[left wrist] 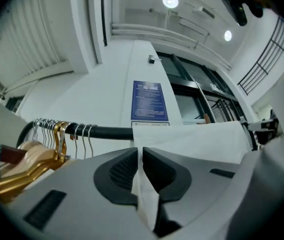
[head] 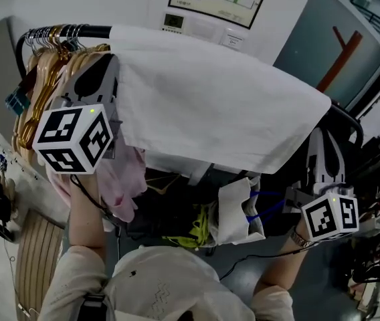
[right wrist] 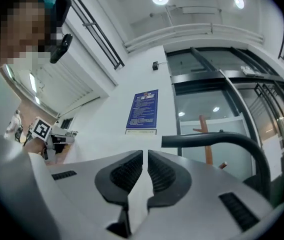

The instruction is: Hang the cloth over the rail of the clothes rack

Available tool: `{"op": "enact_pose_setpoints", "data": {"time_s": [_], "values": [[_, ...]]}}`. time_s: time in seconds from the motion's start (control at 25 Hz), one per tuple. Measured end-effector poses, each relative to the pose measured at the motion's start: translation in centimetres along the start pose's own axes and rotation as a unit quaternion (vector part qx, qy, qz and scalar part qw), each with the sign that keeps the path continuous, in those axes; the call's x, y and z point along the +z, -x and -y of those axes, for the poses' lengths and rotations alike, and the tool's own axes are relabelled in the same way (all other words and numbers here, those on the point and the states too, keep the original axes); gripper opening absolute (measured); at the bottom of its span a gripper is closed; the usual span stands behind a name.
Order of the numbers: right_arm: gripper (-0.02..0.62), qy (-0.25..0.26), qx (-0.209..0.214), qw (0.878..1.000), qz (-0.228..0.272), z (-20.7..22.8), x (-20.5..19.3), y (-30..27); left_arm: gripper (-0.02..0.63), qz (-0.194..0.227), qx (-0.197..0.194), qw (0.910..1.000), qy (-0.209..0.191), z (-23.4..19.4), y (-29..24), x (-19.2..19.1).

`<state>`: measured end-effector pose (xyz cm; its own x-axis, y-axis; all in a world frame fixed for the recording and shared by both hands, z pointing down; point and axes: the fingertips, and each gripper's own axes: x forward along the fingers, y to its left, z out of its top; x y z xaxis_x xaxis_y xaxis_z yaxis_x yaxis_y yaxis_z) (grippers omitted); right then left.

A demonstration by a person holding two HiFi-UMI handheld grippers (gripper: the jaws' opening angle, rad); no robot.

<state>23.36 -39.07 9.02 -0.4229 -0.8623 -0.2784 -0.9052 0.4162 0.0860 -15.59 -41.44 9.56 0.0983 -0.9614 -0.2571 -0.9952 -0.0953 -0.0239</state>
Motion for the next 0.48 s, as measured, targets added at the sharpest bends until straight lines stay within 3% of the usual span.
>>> {"op": "enact_pose_setpoints", "data": {"time_s": [0.08,0.12,0.16,0.24,0.36,0.48], "values": [[0.043,-0.022,0.033,0.999,-0.020,-0.6,-0.9,-0.7,0.023,-0.011,-0.019,0.9995,0.023,-0.3,0.3,-0.4],[0.108,-0.027,0.045,0.998,-0.029,-0.7,-1.3,-1.1,0.056,-0.017,-0.025,0.9993,0.022,-0.5,0.2,-0.5],[0.118,-0.026,0.051,0.998,-0.037,-0.7,-1.7,-1.5,0.123,-0.023,-0.031,0.9991,0.015,-0.6,-0.1,-0.6],[0.130,-0.013,0.040,0.998,-0.045,0.0,-2.0,-2.0,0.173,-0.034,-0.047,0.9983,0.004,-0.5,-0.7,-0.6],[0.130,0.009,0.000,0.999,-0.037,1.5,-1.5,-1.6,0.181,-0.037,-0.059,0.9975,0.007,-0.4,-1.0,-0.6],[0.130,-0.003,-0.008,1.000,-0.026,2.6,-0.7,-1.5,0.183,-0.041,-0.067,0.9968,0.018,-0.4,-1.4,-0.8]]}}
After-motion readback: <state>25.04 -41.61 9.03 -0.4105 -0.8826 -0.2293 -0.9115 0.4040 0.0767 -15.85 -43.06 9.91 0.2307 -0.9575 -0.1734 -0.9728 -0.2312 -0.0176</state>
